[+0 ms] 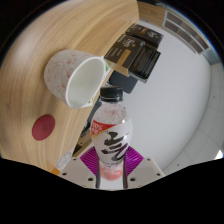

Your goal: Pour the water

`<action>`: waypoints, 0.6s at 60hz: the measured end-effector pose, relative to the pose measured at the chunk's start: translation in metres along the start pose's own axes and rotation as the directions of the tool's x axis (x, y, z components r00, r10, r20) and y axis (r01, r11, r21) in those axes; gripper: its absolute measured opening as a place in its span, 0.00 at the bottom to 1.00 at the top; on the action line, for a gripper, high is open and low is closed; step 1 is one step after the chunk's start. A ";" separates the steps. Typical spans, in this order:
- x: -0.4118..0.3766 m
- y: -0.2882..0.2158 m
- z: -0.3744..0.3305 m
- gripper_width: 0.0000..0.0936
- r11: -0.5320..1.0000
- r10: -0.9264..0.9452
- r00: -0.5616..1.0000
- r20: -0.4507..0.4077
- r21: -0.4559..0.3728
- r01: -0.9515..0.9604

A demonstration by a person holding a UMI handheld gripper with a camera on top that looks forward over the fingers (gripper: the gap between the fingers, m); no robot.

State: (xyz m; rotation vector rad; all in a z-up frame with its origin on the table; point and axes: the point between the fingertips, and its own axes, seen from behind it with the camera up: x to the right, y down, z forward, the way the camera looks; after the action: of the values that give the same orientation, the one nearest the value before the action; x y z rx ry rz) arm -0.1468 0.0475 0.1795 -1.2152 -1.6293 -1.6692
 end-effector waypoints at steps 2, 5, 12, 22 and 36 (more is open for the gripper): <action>0.001 0.001 -0.001 0.32 0.998 0.069 0.998 0.014 0.013 -0.069; 0.005 0.003 -0.002 0.32 0.980 0.195 0.980 0.050 0.034 -0.197; 0.008 0.019 -0.009 0.32 0.806 0.583 0.799 0.150 0.013 -0.591; 0.022 0.042 -0.011 0.32 0.275 0.928 0.259 0.270 -0.024 -0.961; -0.026 0.019 -0.001 0.33 -0.227 0.867 -0.266 0.422 -0.140 -0.964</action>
State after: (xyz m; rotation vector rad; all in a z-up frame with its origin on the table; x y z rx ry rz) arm -0.1184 0.0381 0.1672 -1.9059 -0.3192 -0.0159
